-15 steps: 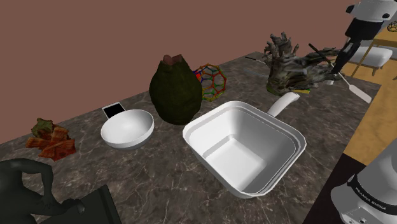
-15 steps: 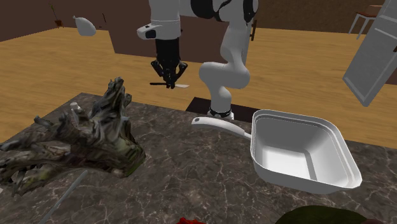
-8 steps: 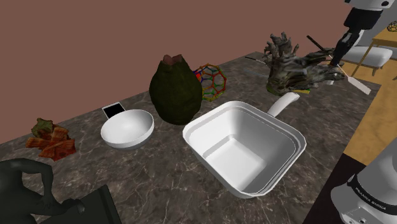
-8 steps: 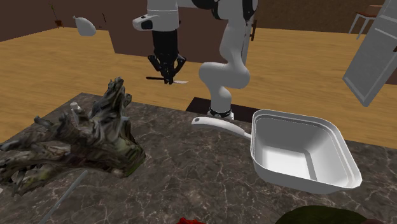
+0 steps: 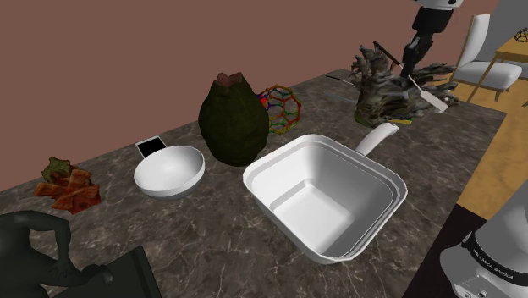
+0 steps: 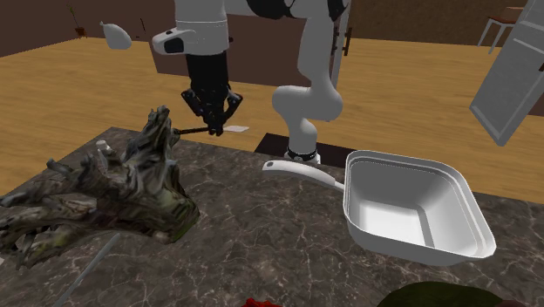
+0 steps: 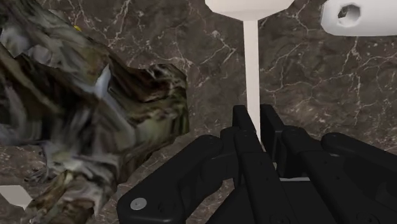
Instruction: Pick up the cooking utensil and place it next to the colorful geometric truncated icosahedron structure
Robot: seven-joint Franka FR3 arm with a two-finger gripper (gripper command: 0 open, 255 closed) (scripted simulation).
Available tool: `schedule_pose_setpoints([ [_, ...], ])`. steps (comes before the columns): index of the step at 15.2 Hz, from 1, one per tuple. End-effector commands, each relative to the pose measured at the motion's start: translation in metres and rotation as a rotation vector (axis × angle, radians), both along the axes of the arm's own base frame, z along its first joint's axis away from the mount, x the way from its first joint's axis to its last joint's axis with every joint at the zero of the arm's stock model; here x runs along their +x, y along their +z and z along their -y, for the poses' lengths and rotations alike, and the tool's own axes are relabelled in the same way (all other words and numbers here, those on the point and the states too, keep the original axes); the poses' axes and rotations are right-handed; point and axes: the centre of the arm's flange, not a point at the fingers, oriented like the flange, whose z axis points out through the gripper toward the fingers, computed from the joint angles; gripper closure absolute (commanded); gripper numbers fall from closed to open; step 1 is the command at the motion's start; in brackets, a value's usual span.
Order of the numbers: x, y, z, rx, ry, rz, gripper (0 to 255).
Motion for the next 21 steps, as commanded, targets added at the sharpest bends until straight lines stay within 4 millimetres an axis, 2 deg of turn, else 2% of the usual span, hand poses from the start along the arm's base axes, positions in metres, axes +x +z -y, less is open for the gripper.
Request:
schedule_pose_setpoints([
  [1, 0.025, -0.002, -0.005, 0.000, 0.000, 0.000, 255],
  [17, 0.234, -0.002, -0.037, 0.000, 0.000, 0.000, 255],
  [18, 0.259, -0.002, -0.041, 0.000, 0.000, 0.000, 255],
  [21, 0.259, -0.018, -0.041, 0.000, 0.000, 0.000, 255],
])
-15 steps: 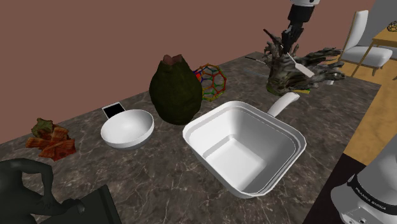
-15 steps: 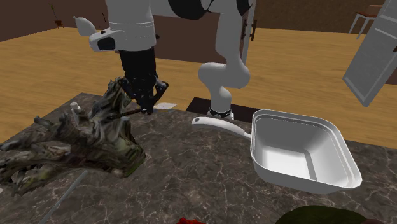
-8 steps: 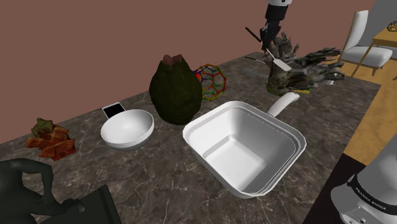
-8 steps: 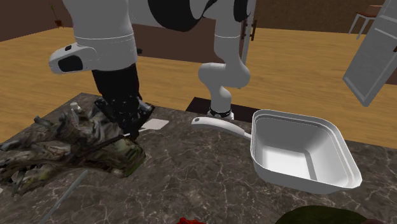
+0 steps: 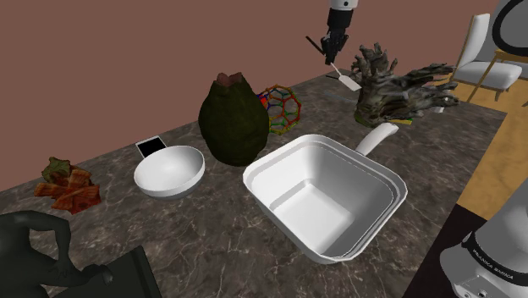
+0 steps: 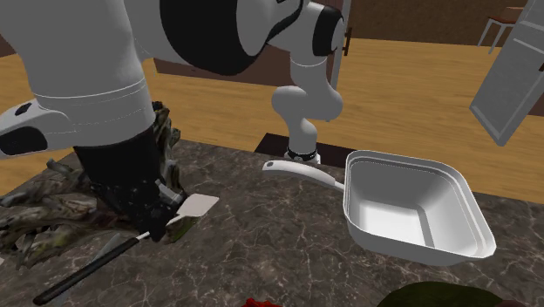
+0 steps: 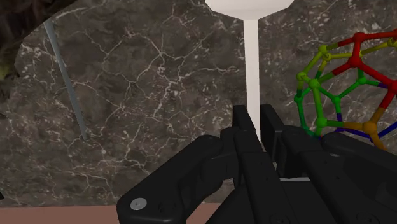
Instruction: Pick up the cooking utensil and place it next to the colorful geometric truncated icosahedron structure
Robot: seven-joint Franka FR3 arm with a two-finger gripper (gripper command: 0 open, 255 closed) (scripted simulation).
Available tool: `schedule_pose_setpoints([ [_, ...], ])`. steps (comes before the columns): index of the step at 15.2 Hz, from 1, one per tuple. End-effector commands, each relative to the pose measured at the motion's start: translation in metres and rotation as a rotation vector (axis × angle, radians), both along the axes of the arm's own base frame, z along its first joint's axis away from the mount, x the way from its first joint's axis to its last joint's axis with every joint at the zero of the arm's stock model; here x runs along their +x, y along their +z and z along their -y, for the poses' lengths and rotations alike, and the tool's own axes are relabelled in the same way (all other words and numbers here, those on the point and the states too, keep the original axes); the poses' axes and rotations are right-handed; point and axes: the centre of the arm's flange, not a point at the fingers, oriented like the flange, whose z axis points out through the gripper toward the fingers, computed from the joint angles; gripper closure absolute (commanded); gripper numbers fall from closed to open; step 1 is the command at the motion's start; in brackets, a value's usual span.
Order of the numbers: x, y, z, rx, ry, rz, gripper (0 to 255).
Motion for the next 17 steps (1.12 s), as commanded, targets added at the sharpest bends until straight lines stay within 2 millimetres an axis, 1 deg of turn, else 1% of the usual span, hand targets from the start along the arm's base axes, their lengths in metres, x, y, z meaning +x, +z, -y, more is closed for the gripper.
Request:
schedule_pose_setpoints([
  [1, 0.003, -0.011, 0.000, 0.000, 0.000, 0.001, 255],
  [17, 0.003, -0.095, 0.000, 0.000, 0.000, 0.001, 255],
])
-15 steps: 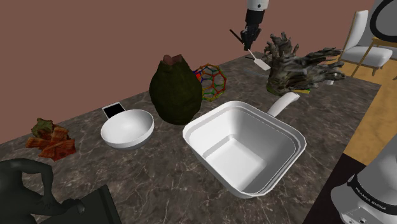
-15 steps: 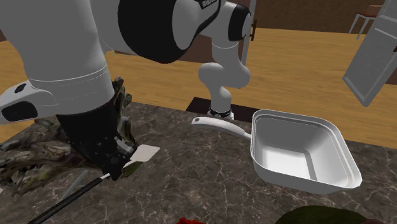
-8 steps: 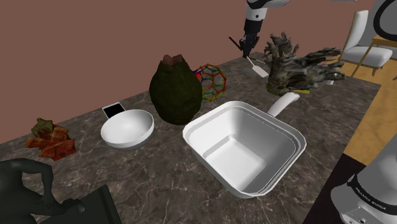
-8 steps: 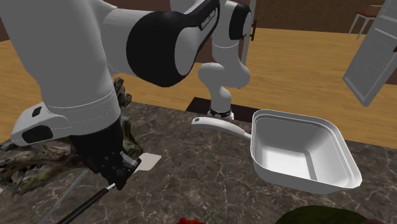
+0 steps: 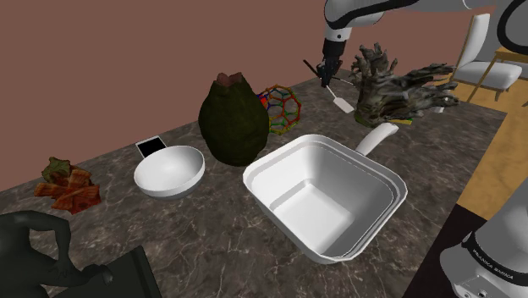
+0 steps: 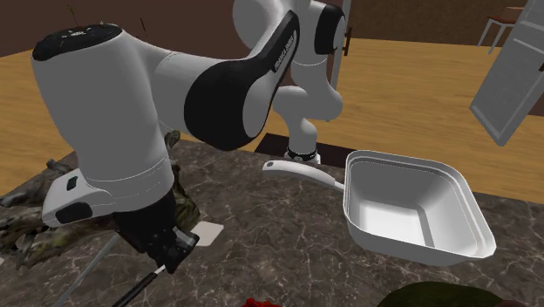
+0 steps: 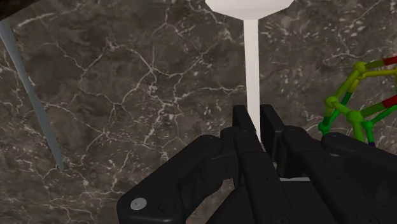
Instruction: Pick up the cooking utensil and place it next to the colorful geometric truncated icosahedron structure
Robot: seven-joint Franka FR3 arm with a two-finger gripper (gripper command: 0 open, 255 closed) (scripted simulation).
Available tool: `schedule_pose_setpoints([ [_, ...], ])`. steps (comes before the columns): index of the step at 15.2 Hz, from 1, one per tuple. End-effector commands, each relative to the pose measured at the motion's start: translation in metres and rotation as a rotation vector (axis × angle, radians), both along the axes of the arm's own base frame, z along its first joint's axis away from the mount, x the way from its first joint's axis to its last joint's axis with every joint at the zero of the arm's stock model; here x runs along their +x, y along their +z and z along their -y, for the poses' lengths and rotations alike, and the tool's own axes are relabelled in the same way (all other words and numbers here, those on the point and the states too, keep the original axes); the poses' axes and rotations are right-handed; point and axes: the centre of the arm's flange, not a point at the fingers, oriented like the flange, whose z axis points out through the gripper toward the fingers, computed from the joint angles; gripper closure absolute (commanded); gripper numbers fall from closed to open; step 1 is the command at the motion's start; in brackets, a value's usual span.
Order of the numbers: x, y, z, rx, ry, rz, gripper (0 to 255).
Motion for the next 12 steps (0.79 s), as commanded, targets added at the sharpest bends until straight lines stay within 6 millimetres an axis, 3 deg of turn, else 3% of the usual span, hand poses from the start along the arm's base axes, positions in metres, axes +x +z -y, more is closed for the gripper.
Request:
schedule_pose_setpoints([
  [1, 0.000, -0.011, 0.000, 0.000, 0.000, 0.001, 255],
  [12, 0.000, -0.069, 0.000, 0.000, 0.000, 0.001, 255],
])
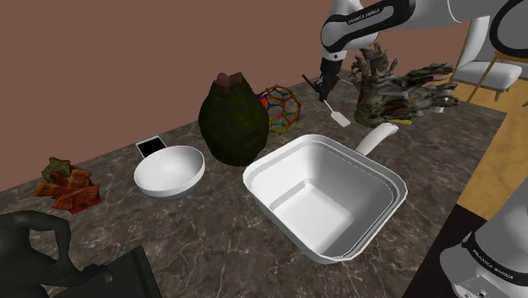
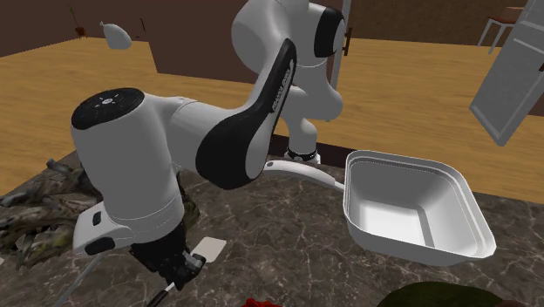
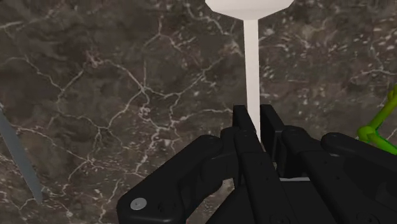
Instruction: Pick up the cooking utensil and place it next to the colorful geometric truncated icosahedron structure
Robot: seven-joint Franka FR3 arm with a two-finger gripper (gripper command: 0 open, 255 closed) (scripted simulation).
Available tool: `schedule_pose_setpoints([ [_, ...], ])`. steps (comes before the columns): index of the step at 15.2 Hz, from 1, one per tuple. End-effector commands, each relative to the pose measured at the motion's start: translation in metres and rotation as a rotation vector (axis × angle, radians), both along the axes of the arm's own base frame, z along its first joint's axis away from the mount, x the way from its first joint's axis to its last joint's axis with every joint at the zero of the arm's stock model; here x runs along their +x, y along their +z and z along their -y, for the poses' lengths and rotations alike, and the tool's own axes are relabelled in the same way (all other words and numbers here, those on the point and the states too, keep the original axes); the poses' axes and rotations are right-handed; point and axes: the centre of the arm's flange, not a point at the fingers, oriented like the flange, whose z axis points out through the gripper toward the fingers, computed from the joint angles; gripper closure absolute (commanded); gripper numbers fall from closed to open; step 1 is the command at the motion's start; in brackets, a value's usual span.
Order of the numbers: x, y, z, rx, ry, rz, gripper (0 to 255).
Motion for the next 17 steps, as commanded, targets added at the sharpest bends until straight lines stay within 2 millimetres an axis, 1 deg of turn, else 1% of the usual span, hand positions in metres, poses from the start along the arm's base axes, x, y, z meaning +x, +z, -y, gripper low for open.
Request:
schedule_pose_setpoints([
  [1, 0.000, -0.011, -0.001, 0.000, 0.000, 0.001, 255],
  [14, 0.000, -0.079, -0.001, 0.000, 0.000, 0.001, 255],
  [17, 0.000, -0.079, -0.001, 0.000, 0.000, 0.001, 255],
])
